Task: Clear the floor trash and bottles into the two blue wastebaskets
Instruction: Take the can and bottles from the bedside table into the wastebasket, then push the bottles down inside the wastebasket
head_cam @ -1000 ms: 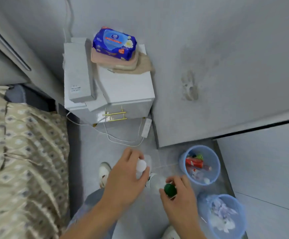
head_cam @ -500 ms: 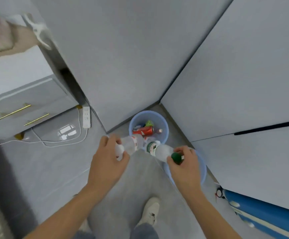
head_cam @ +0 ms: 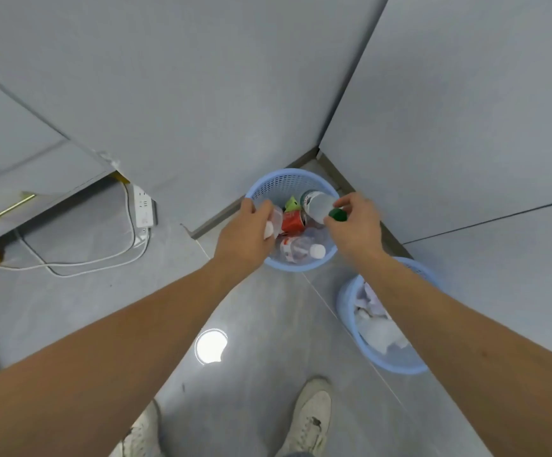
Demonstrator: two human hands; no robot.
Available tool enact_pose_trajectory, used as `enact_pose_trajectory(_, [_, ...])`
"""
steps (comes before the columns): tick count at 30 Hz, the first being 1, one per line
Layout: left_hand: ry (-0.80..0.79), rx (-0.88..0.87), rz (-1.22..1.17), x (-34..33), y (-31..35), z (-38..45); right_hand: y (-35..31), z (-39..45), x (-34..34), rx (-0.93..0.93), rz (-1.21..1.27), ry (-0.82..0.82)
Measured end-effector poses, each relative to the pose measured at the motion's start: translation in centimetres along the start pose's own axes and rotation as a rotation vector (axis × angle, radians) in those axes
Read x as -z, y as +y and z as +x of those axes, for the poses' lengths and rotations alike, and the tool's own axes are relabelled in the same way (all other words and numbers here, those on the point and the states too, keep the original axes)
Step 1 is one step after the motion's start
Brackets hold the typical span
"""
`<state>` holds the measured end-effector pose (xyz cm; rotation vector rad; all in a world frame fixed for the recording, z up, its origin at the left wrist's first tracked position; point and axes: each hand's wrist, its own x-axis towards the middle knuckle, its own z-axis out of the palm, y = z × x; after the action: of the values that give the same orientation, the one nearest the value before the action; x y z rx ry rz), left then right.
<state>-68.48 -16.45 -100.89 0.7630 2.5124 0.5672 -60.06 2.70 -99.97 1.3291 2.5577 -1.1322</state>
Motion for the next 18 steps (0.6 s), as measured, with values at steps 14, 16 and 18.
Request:
enact_pose_trajectory(14, [0.005,0.123,-0.245,5.7,-0.6,-9.9,-4.5,-9.1,2.3,0.218,-0.199,-0.152])
enact_pose_trajectory(16, [0.075,0.172,-0.299,9.9,-0.9,-13.9,-7.7,-13.2,4.0,0.282,-0.192,-0.205])
enact_pose_trajectory(18, [0.128,0.211,-0.305,14.9,-1.6,-17.4,-11.2,-17.0,5.9,0.279,-0.168,-0.3])
